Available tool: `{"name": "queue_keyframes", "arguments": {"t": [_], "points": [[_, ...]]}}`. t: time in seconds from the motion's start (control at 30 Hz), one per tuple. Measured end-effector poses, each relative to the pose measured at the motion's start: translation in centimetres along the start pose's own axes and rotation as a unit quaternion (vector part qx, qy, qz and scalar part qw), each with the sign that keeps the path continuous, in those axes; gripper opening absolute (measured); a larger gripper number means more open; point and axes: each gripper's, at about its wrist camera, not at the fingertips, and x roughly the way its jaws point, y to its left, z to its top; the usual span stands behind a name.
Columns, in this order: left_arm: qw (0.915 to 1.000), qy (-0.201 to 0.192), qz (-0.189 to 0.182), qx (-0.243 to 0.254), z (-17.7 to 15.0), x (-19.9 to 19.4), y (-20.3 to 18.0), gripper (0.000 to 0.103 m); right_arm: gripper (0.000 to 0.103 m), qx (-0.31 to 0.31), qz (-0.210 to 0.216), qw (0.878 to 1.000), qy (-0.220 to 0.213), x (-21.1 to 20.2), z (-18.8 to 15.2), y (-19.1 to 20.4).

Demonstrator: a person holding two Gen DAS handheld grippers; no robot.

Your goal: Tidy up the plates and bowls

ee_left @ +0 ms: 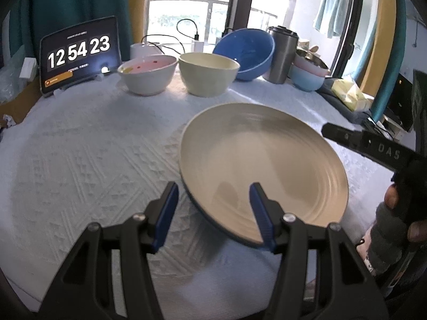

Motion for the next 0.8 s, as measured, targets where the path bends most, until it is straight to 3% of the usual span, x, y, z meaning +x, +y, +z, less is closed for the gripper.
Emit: {"name": "queue_keyframes", "arguments": {"t": [0.6,0.73,0.8], "points": [[0.9992,-0.030,0.016,-0.022,2.2,1.2,2.5,0.057,0.047,0.032,-0.007,0.999,0.034,1.6,-0.7,-2.6],[0.9996,-0.010,-0.004,-0.027,2.2,2.4,2.3,0.058,0.050,0.041,-0.004,0.997,0.061,3.2,-1.7,-2.9],[0.9996,0.001,-0.007,-0.028,2.1,3.1,2.1,0.058,0.051,0.034,-0.004,0.998,0.053,3.1,-1.9,-2.7]]}}
